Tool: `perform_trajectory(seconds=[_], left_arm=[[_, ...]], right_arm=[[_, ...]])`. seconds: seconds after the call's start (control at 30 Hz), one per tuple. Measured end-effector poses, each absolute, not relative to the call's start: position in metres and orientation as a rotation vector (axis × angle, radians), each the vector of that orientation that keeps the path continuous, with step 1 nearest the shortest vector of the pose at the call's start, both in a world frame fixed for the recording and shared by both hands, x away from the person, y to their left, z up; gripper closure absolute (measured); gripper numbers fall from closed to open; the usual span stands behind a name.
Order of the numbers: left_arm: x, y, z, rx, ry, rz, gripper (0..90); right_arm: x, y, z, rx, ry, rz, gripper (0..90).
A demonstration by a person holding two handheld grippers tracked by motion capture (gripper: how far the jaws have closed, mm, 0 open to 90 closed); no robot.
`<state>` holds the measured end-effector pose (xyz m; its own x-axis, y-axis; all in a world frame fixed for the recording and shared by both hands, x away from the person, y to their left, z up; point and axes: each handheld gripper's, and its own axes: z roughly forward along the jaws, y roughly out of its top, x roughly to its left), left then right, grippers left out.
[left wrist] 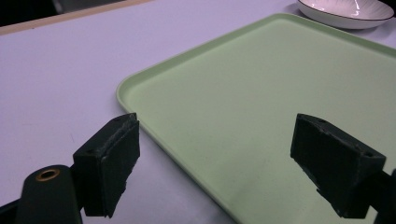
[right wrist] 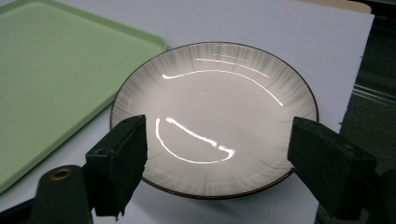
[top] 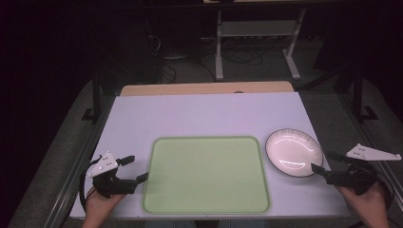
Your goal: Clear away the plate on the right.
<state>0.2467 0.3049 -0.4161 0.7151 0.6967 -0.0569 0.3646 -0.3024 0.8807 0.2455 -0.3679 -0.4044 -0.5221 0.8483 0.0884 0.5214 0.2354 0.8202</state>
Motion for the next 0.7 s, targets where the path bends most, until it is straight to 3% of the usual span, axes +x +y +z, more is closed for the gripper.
perform_trajectory(seconds=[0.4, 0.7], left_arm=[[0.248, 0.305, -0.417, 1.925, 0.823, 0.412, 15.5], [0.248, 0.306, -0.417, 1.921, 0.824, 0.41, 15.5]], right_arm=[[0.278, -0.384, -0.413, 1.437, 2.091, 1.133, 25.6], [0.303, -0.391, -0.426, 1.568, 2.102, 1.084, 36.3]])
